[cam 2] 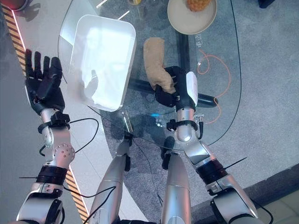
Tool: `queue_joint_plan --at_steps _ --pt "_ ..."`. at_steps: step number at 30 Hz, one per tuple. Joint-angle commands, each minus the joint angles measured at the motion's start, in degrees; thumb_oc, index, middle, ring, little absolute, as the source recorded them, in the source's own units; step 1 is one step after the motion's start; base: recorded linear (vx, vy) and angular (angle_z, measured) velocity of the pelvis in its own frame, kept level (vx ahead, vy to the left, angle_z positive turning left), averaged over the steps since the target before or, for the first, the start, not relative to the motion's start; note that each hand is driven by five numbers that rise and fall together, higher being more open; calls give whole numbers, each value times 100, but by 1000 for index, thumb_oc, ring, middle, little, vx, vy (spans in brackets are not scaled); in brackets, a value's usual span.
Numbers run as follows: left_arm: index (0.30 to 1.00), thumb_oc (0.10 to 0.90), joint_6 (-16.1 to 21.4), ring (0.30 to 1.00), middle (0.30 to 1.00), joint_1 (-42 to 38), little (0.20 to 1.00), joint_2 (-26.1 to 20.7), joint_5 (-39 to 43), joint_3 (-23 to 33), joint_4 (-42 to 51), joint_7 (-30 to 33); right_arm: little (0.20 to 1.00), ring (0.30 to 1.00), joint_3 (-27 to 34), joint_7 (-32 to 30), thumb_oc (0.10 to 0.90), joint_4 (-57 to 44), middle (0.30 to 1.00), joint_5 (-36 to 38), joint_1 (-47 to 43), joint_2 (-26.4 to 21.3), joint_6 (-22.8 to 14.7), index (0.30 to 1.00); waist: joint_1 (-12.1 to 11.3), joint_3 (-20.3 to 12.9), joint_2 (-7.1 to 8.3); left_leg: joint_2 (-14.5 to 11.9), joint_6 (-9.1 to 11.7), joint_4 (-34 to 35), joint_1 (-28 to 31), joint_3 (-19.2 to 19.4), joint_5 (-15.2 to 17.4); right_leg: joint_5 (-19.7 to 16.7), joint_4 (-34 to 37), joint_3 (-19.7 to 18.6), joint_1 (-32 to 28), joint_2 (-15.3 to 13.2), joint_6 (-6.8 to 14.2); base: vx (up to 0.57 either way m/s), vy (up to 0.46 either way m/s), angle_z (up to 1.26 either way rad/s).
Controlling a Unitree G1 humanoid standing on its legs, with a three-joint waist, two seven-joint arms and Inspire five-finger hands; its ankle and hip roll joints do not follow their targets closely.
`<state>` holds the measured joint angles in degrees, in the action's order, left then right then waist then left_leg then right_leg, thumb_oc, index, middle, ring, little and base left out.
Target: Wipe the table with a cloth and put it in the basket.
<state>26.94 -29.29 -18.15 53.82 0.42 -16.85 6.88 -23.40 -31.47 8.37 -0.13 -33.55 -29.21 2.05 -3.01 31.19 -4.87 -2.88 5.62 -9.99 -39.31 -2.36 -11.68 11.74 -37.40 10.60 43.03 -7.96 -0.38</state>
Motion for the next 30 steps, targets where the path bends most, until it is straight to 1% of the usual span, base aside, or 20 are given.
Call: queue_joint_plan --at_steps 1,5,6,7,8,9,10,12,19,22,24,25,26,29,30 --pt "900 800 -74 900 900 -186 900 -219 397 74 745 -690 200 300 414 -24 100 -1383 300 -535 -449 175 -1041 300 80 -139 148 438 -334 -693 196 392 979 -717 1263 -229 -421 335 361 0 0 0" --pt "900 800 -535 900 900 -157 900 -170 911 -36 898 -1136 200 300 429 -15 100 -1497 300 -621 -448 190 -1127 300 105 -139 147 440 -336 -685 231 416 990 -736 1312 -238 -464 331 376 0 0 0" --pt "900 800 -623 900 900 -166 900 -166 989 -48 918 -1200 200 300 435 -9 100 -1512 300 -623 -467 186 -1127 300 104 -139 143 435 -338 -667 202 418 941 -790 1343 -235 -442 336 370 0 0 0" --pt "900 800 -748 900 900 -153 900 -163 1141 -102 936 -1313 200 300 424 3 100 -1547 300 -605 -457 161 -1134 300 118 -139 151 436 -336 -683 248 423 996 -743 1332 -241 -484 327 383 0 0 0" --pt "900 800 -791 900 900 -172 900 -167 1162 -120 952 -1346 200 300 420 6 100 -1563 300 -604 -477 151 -1138 300 122 -139 150 428 -337 -664 222 425 948 -798 1364 -239 -462 331 380 0 0 0" --pt "900 800 -924 900 900 -167 900 -172 1205 -170 977 -1447 200 300 399 15 100 -1585 300 -593 -471 139 -1133 300 135 -139 158 425 -332 -676 268 433 1000 -753 1352 -246 -501 323 392 0 0 0" --pt "900 800 -984 900 900 -203 900 -189 1214 -197 987 -1495 200 300 392 14 100 -1585 300 -582 -502 120 -1147 300 136 -139 154 416 -333 -647 237 436 939 -823 1400 -243 -477 331 387 0 0 0" --pt "900 800 -1105 900 900 -209 900 -211 1281 -269 1033 -1589 200 300 368 22 100 -1607 300 -545 -508 86 -1145 300 149 -139 163 419 -330 -661 284 441 995 -767 1385 -253 -523 323 397 0 0 0" --pt "900 800 -1643 900 900 -376 900 -258 1646 -510 1127 -1841 200 300 229 22 100 -1672 300 -433 -614 -7 -1170 300 179 -139 172 411 -328 -629 274 460 942 -834 1455 -258 -529 325 400 0 0 0" --pt "900 800 -1790 900 900 -457 900 -227 1799 -623 1153 -1943 200 300 147 42 100 -1686 300 -377 -676 -29 -1124 300 193 -139 186 413 -322 -639 315 465 987 -788 1453 -262 -577 313 412 0 0 0" --pt "900 800 -1813 900 900 -502 900 -227 1880 -685 1159 -2033 200 300 113 57 100 -1701 300 -344 -695 -35 -1120 300 204 -139 193 410 -321 -631 321 466 986 -792 1460 -264 -580 318 413 0 0 0" --pt "900 800 -1823 900 900 -546 900 -202 1897 -721 1180 -2070 200 300 73 44 100 -1690 300 -329 -741 -38 -1115 300 206 -139 195 404 -317 -613 290 464 936 -847 1492 -265 -555 324 411 0 0 0" --pt "900 800 -1841 900 900 -560 900 -184 1945 -756 1176 -2119 200 300 38 49 100 -1679 300 -318 -748 -25 -1105 300 213 -139 200 401 -314 -624 329 466 983 -799 1461 -272 -578 321 419 0 0 0" --pt "900 800 -1939 900 900 -649 900 -138 2004 -836 1208 -2176 200 300 -44 53 100 -1667 300 -293 -812 -12 -1088 300 226 -139 216 396 -307 -628 327 473 990 -800 1476 -278 -582 318 416 0 0 0" --pt "900 800 -1970 900 900 -678 900 -131 1990 -836 1219 -2174 200 300 -52 54 100 -1665 300 -284 -838 -13 -1084 300 223 -139 214 391 -307 -611 299 474 944 -849 1506 -274 -559 322 410 0 0 0"
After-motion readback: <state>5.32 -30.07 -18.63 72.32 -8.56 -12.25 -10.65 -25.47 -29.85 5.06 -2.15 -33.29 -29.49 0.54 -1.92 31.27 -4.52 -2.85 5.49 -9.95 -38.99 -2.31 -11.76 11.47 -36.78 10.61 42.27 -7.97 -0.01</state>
